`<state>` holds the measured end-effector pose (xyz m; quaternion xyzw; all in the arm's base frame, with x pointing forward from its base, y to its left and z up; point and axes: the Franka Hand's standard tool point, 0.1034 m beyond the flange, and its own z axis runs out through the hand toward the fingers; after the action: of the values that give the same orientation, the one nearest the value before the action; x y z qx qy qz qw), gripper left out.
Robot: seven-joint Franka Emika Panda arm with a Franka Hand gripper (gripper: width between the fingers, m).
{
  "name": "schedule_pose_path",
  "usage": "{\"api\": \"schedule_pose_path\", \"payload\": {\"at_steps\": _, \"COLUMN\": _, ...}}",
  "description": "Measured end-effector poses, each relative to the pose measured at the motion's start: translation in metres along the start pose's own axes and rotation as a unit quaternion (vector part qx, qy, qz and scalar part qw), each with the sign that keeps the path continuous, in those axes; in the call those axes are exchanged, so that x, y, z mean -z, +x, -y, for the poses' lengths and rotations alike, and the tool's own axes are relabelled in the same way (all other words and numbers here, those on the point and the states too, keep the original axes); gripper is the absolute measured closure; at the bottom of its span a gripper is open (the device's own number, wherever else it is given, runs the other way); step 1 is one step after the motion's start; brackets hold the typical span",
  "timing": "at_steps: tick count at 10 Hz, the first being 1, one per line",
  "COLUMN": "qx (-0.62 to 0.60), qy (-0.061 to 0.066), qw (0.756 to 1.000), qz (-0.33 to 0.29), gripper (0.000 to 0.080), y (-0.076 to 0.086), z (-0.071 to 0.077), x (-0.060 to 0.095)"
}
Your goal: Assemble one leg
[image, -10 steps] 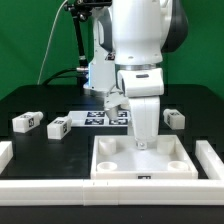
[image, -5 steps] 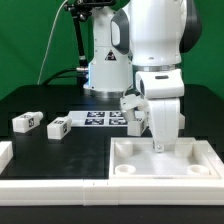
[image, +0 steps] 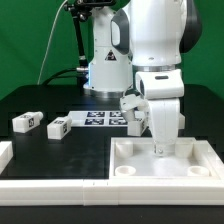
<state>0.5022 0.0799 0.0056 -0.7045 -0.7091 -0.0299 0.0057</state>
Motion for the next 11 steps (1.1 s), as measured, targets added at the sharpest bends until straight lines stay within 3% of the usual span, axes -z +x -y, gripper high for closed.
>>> {"api": "schedule_pose_path", "payload": {"at_steps": 1, "qx": 0.0, "qy": 0.0, "qw": 1.0, "qz": 0.0, "gripper": 0.0201, "y": 0.0, "z": 0.0, "x": 0.0}}
{"api": "schedule_pose_path", "payload": {"at_steps": 7, "qx": -0.011, "qy": -0.003, "qw": 1.0, "qz": 0.0, "gripper": 0.015, "y": 0.0, "z": 0.001, "x": 0.002}}
{"api": "schedule_pose_path", "payload": {"at_steps": 11, "qx": -0.066, "qy": -0.003, "qw": 0.998, "qz": 0.007, "gripper": 0.015, "y": 0.003, "z": 0.037, "x": 0.032}}
